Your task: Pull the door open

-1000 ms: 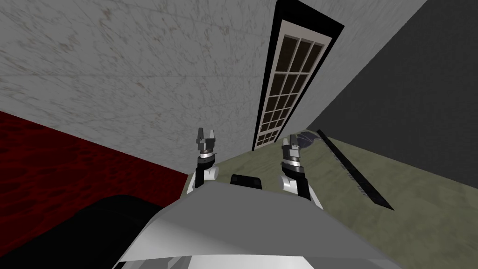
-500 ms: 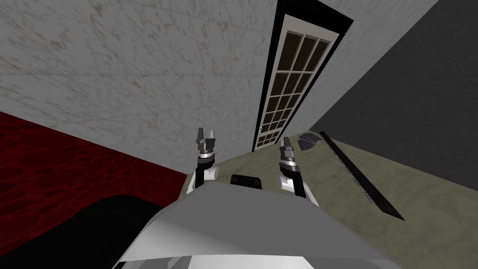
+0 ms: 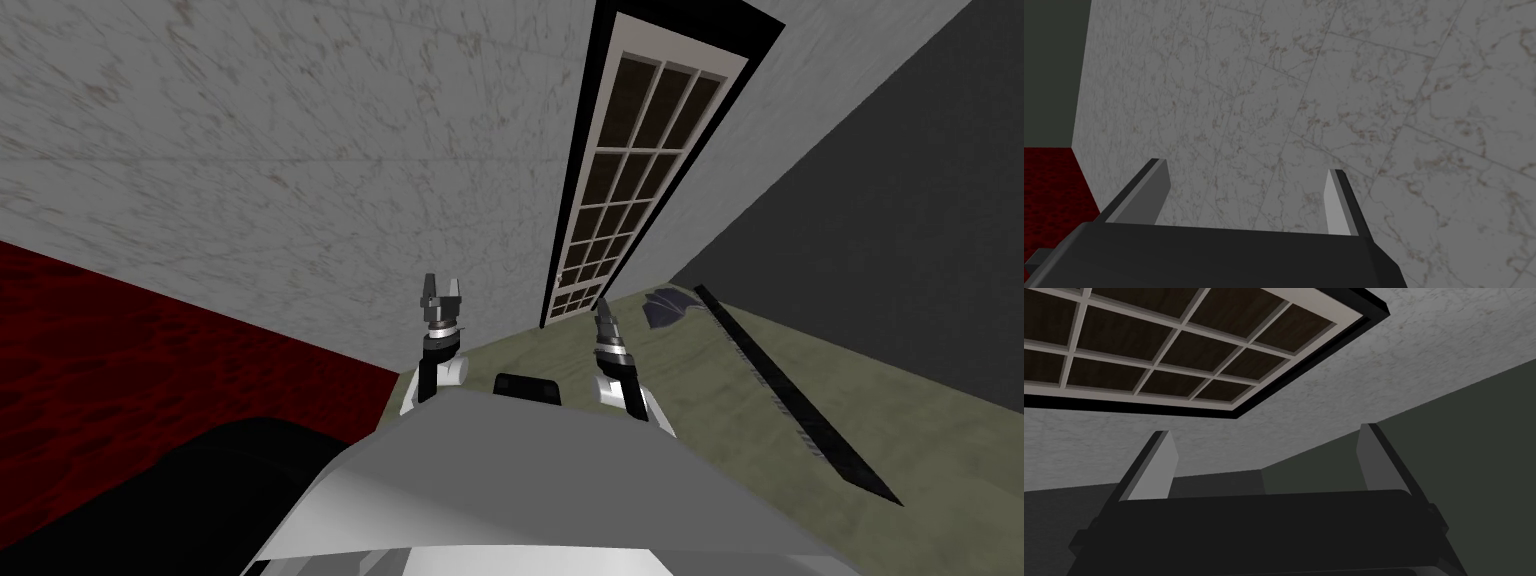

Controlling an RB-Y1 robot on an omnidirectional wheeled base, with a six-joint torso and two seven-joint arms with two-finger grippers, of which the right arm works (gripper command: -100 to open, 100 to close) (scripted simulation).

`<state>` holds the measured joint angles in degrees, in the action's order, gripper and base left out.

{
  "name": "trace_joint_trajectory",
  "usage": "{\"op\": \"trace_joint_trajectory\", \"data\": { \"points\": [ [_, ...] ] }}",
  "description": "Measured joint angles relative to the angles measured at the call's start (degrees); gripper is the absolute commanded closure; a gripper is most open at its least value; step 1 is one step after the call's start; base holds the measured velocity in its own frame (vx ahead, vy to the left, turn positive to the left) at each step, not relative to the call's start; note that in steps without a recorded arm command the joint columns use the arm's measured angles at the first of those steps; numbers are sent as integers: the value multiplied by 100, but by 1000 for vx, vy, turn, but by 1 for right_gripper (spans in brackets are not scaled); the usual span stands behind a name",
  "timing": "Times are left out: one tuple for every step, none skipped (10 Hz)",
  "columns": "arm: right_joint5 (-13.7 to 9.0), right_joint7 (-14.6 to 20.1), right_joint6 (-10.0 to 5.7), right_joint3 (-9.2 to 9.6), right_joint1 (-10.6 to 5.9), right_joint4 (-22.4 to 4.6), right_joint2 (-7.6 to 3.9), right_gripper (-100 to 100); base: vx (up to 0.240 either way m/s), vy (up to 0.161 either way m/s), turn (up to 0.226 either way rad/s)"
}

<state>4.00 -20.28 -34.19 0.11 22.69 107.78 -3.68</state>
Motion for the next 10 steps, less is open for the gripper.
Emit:
{"op": "trace_joint_trajectory", "data": {
  "points": [
    [61,-112,-47,4,-39,-155,-2,-100,81,-68,55],
    [106,-214,-98,-20,-101,-330,-37,-100,80,-64,57],
    [166,-331,-157,-26,-172,-525,-40,-100,78,-70,71],
    [220,-442,-203,-35,-211,-677,-61,-100,87,-82,54],
    [275,-549,-224,-46,-258,-809,-84,-100,94,-72,57],
    [326,-658,-279,-67,-325,-992,-109,-100,81,-91,65],
    [376,-764,-342,-91,-393,-1185,-140,-100,94,-82,65],
    [427,-874,-410,-114,-468,-1407,-165,-100,93,-76,56],
    [489,-997,-482,-117,-500,-1591,-169,-100,97,-85,71],
    [543,-1104,-528,-130,-525,-1731,-200,-100,92,-89,58]
  ]
}}
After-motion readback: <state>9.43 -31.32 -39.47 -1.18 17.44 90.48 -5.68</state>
